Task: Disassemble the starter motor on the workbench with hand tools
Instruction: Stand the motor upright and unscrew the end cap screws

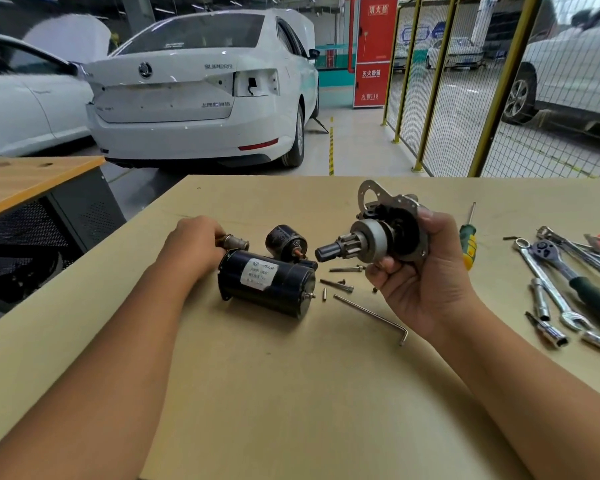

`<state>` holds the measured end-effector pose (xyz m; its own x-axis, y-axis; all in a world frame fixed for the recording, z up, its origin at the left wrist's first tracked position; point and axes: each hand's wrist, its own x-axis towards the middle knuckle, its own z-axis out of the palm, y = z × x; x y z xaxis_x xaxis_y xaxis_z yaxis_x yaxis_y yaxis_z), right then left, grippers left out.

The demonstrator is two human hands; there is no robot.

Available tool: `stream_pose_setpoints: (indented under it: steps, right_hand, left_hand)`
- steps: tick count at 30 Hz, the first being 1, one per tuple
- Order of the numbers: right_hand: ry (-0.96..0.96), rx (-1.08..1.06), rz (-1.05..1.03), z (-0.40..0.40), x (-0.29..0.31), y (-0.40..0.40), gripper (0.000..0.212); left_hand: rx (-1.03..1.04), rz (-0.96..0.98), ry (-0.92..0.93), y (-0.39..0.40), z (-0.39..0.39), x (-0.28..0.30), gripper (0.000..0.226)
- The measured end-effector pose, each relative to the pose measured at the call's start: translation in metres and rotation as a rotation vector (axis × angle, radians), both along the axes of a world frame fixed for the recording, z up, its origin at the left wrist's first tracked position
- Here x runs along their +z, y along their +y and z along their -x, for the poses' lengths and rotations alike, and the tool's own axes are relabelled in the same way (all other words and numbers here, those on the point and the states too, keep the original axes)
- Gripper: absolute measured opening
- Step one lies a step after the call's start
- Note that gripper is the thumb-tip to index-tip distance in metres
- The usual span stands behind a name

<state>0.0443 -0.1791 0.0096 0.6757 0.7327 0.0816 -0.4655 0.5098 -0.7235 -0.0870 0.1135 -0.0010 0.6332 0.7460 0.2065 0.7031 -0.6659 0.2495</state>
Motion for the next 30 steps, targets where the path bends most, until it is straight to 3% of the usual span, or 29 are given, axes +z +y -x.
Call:
stream_pose_setpoints:
  steps: [4,8,15,19,26,30]
  right_hand:
    - [0.028,-0.022,0.015,0.0,0.001,0.001,0.039]
    - [0.034,-0.036,0.012,-0.002,0.002,-0.001,0.039]
    - [0.074,-0.053,0.0,-0.006,0.003,-0.002,0.044]
    - [0.088,-0.063,-0.01,-0.007,0.004,-0.004,0.042]
    - [0.116,-0.087,-0.005,-0.009,0.006,-0.005,0.04]
    - [0.1,-0.093,-0.011,-0.009,0.007,-0.005,0.04]
  left_hand:
    - [-0.045,0.013,0.031,0.001,-0.003,-0.003,0.029]
    - [-0.067,0.063,-0.015,0.006,0.001,-0.004,0.019]
    - [0.041,-0.021,-0.122,-0.001,0.001,-0.003,0.058]
    - [0.046,-0.01,-0.12,-0.006,0.001,0.003,0.061]
    - [-0.145,0.202,-0.361,-0.001,0.013,0.015,0.039]
    - [-0.114,0.312,-0.457,0.009,0.013,0.008,0.019]
